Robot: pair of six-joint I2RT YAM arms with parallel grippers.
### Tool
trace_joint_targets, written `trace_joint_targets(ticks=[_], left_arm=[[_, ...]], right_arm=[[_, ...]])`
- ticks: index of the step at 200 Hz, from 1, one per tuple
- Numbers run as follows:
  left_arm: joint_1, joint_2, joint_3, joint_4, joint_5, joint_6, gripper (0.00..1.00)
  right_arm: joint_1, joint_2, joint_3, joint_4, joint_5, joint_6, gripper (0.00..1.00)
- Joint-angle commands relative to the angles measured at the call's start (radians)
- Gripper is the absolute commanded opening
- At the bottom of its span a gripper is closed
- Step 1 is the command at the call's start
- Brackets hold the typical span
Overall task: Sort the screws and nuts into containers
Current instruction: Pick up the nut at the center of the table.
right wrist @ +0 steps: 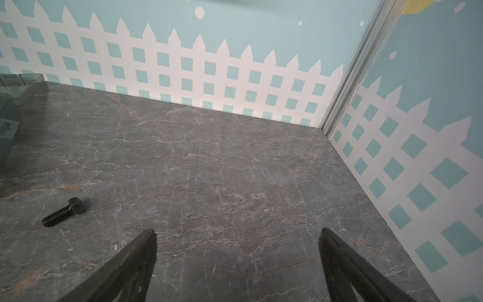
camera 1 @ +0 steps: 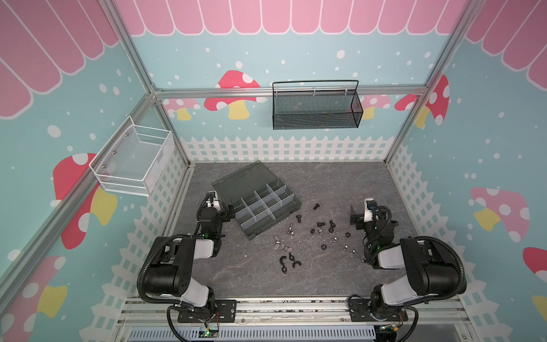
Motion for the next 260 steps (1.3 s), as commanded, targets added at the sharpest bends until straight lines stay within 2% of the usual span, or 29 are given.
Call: trace_joint_targets(ticks=[1,173,206,260], left_arm=[[0.0,0.005,0.014,0.005,-0.005,0.0,1.0],[0.001,0.002,0.01,0.011,0.001,-0.001,1.0],[0.0,-0.073,-0.057,0.073,-0.037,-0.016,1.0],[-0.013,-0.311,-0.062,-0.127,-0.102,-0.044,1.0]], right_arm=[[0.003,0.005,0.012,0.02,-0.001,-0.003,0.97],[0.003,0.0,0.01,0.024,0.006,-0.001,0.97],[0.003,-0.111,0.021,-0.087,0.06,0.026,0.98],[0.005,-0.353,0.029,-0.369,0.162,0.154,0.97]])
